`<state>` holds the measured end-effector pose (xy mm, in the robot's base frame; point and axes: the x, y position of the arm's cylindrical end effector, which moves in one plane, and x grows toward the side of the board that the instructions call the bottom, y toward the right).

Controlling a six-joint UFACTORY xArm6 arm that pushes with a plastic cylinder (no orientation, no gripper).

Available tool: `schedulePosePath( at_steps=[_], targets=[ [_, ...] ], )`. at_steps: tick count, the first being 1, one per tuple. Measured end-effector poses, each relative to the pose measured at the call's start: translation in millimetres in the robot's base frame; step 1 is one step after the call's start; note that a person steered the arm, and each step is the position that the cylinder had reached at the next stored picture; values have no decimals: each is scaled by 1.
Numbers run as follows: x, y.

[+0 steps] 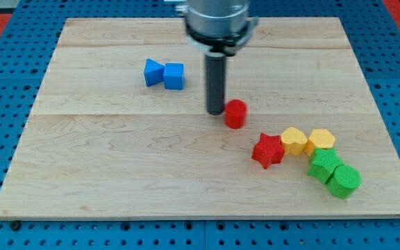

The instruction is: Move the blue blocks close to the red blocks

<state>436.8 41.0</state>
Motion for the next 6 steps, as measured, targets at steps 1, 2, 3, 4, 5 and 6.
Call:
schedulePosePath(
  at_steps=[1,2,3,4,5,6],
  targets=[
    [0,51],
    [40,70],
    [28,57],
    [-35,3],
    [-110,24],
    [-136,-95]
  ],
)
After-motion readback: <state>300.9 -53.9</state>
